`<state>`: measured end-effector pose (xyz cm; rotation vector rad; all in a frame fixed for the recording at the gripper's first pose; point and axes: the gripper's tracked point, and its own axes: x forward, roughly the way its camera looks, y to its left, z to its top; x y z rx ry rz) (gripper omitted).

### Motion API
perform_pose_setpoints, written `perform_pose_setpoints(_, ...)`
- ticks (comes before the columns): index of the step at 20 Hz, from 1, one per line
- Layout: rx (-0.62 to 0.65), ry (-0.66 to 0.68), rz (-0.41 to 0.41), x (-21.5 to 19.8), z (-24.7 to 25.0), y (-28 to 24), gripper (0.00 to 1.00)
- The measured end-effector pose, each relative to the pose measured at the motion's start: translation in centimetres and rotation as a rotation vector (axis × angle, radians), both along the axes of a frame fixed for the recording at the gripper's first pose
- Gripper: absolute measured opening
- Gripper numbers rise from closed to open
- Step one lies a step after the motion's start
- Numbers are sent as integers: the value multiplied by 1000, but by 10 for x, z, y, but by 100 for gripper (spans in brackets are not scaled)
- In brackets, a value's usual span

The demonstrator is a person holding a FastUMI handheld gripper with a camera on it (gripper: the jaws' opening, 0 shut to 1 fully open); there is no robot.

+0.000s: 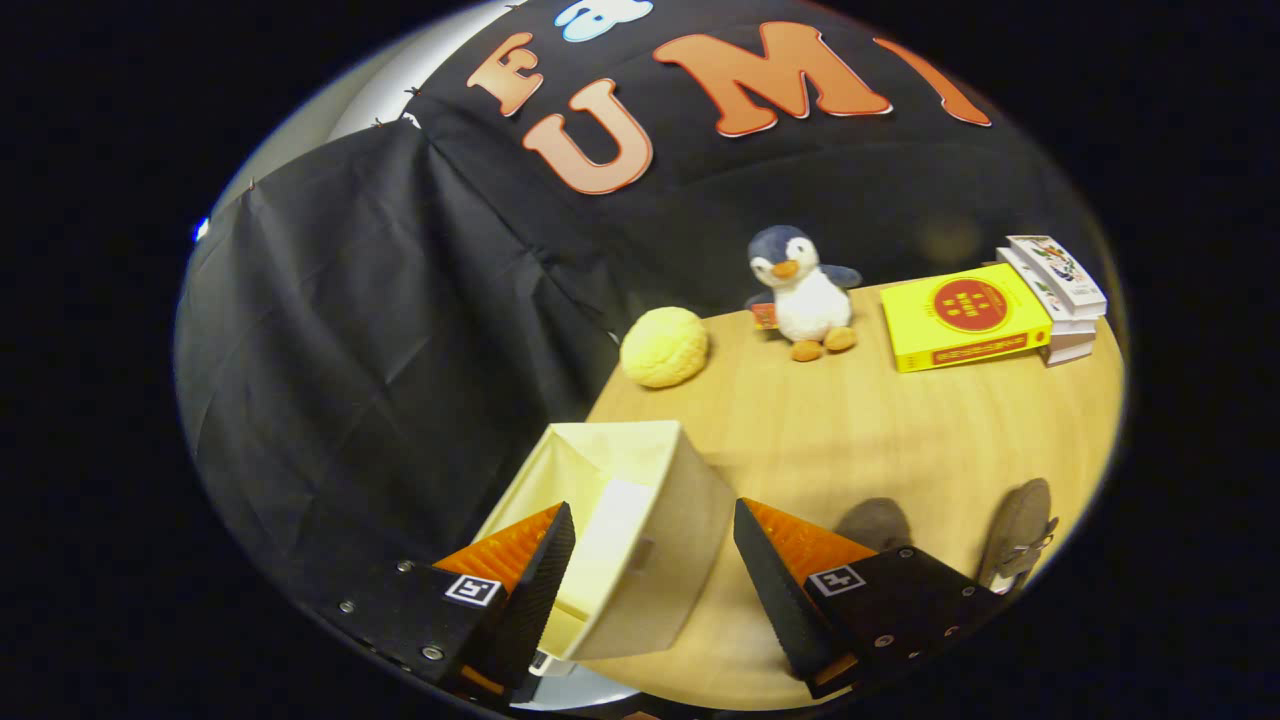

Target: Open the storage box then place both shoes into the box .Put the left shoe in first, then the right shoe, with the right side of both shoes facing outward in a uniform manner.

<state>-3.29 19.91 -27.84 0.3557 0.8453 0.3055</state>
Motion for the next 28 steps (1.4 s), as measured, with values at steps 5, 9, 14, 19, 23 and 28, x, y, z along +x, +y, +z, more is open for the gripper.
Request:
perform_pose_setpoints(5, -164, 53, -53, -31, -51, -71, 96)
perform_pose_setpoints(9, -209, 107, -61, -56, -89, -93, 96)
perform_pose_setpoints(14, -235, 139, -30, -66, -130, -100, 91)
perform_pose_setpoints(19, -311, 142, -37, -50, -166, -117, 77)
perform_pose_setpoints(23, -302, 126, -75, -35, -178, -116, 61)
perform_pose_setpoints(28, -309, 130, -99, -28, -186, -115, 32)
